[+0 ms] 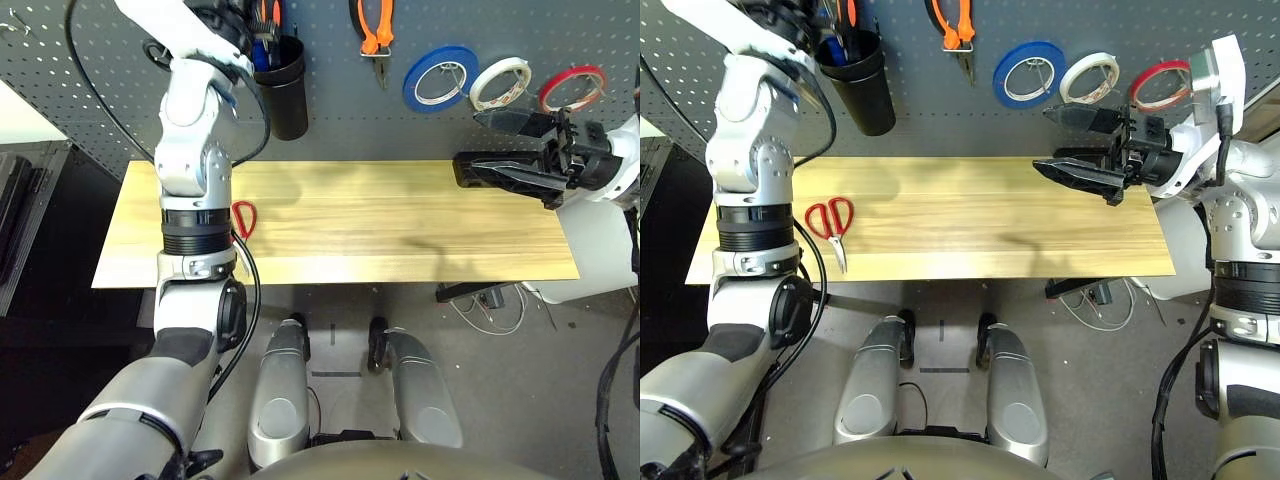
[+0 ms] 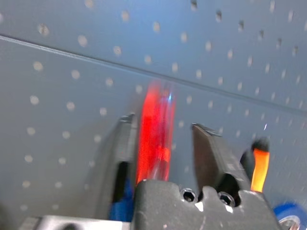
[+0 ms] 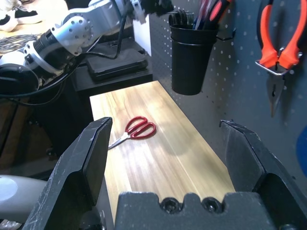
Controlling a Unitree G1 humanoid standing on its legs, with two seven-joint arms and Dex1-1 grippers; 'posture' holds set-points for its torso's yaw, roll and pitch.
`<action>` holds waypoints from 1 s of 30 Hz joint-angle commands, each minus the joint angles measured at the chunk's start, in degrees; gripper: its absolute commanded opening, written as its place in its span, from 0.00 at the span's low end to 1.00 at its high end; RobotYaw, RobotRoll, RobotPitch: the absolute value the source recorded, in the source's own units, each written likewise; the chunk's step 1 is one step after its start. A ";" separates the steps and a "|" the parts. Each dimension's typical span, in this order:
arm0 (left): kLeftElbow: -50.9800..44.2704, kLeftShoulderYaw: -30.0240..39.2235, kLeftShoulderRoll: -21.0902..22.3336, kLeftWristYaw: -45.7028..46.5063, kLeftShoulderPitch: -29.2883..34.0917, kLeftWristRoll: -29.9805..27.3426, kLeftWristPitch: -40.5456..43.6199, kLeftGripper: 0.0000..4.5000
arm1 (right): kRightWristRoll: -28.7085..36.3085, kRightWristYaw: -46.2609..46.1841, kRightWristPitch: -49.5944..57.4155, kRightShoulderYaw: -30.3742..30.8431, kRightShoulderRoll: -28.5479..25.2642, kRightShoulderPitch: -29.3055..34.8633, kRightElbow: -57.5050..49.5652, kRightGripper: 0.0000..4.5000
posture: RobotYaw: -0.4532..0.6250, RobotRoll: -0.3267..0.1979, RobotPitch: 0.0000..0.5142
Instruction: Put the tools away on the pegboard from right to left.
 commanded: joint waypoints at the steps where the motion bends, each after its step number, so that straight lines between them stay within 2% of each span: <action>1: -3.86 -1.50 2.71 -1.91 1.14 1.38 2.35 0.82 | 0.51 0.10 0.30 -0.86 -0.49 0.71 -0.96 1.00 | 0.40 0.62 0.46; 3: -6.54 -1.40 4.64 -3.34 1.85 0.57 4.96 0.98 | 0.48 0.06 0.28 -0.63 -0.31 0.42 -0.70 1.00 | 0.41 0.62 0.46; 4: -7.85 -1.29 5.59 -4.05 2.24 0.16 6.26 0.99 | 0.46 0.05 0.27 -0.54 -0.23 0.23 -0.55 1.00 | 0.41 0.62 0.46; 12: -20.03 2.15 16.73 -12.25 2.94 -8.56 22.72 0.99 | -0.04 0.36 -0.05 1.00 1.71 -0.39 0.74 1.00 | 0.47 0.62 0.46; 17: -23.82 3.13 25.89 -17.92 3.37 -11.44 29.72 0.99 | -2.43 0.50 -1.34 4.20 4.48 -1.13 3.02 1.00 | 0.53 0.62 0.47; 21: -28.12 6.40 32.04 -22.50 4.90 -19.29 39.87 0.99 | -5.26 0.04 -3.46 6.34 6.60 -1.79 5.70 1.00 | 0.57 0.62 0.48; 24: -31.08 8.95 36.67 -26.52 7.75 -25.64 47.20 0.99 | -7.60 2.18 -4.70 8.70 6.72 -1.88 7.24 1.00 | 0.58 0.62 0.48; 27: -33.57 10.01 40.06 -28.90 12.53 -29.22 51.42 0.99 | -9.83 2.56 -5.31 10.89 7.10 -1.17 7.71 1.00 | 0.59 0.62 0.50; 30: -37.13 10.40 40.35 -29.24 18.38 -32.56 54.43 0.99 | -12.66 1.62 -7.42 13.48 8.31 0.95 6.44 1.00 | 0.58 0.62 0.52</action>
